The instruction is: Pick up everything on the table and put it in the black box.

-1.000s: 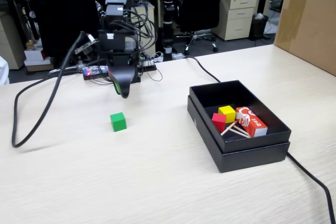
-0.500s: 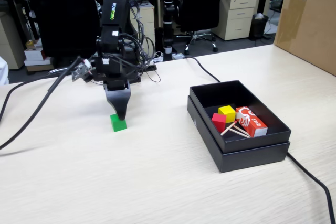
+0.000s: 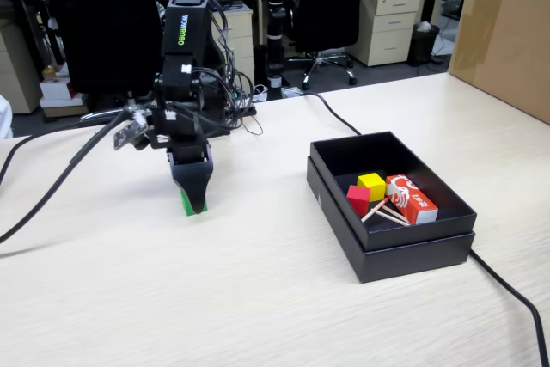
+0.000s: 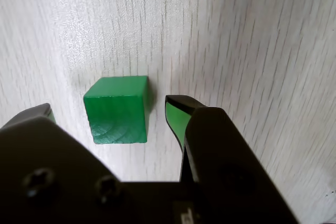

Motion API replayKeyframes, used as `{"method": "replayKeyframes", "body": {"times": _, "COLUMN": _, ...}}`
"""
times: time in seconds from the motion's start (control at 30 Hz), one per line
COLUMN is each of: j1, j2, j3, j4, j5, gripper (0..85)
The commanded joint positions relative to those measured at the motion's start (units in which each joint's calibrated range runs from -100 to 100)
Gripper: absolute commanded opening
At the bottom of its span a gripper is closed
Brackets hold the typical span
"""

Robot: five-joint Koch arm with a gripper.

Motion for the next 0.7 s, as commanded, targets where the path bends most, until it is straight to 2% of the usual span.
{"method": "replayKeyframes", "body": {"times": 0.0, "j1": -0.49, "j2": 0.59, "j3": 3.52, "j4": 0.59, "j5": 0.00, "gripper": 42.0}}
{"method": "replayKeyframes", "body": {"times": 0.13, "j1": -0.83, "j2": 1.74, "j3": 4.33, "j4": 1.54, "j5": 0.05, "gripper": 24.2}}
{"method": "replayKeyframes", "body": {"times": 0.23, "j1": -1.17, "j2": 1.74, "j3": 4.42, "j4": 4.39, "j5": 0.00, "gripper": 3.2}}
{"method": "replayKeyframes", "body": {"times": 0.27, "j1": -1.22, "j2": 1.74, "j3": 4.51, "j4": 4.56, "j5": 0.00, "gripper": 0.9}}
{"method": "replayKeyframes", "body": {"times": 0.47, "j1": 0.73, "j2": -13.06, "j3": 5.33, "j4": 4.56, "j5": 0.29, "gripper": 0.9}}
{"method": "replayKeyframes", "body": {"times": 0.6, "j1": 4.93, "j2": -25.34, "j3": 6.69, "j4": 4.56, "j5": 1.90, "gripper": 0.9}}
{"method": "replayKeyframes", "body": {"times": 0.63, "j1": 8.01, "j2": -30.04, "j3": 7.69, "j4": 4.56, "j5": 3.22, "gripper": 0.9}}
{"method": "replayKeyframes", "body": {"times": 0.67, "j1": 8.94, "j2": -30.85, "j3": 7.87, "j4": 4.56, "j5": 3.66, "gripper": 0.9}}
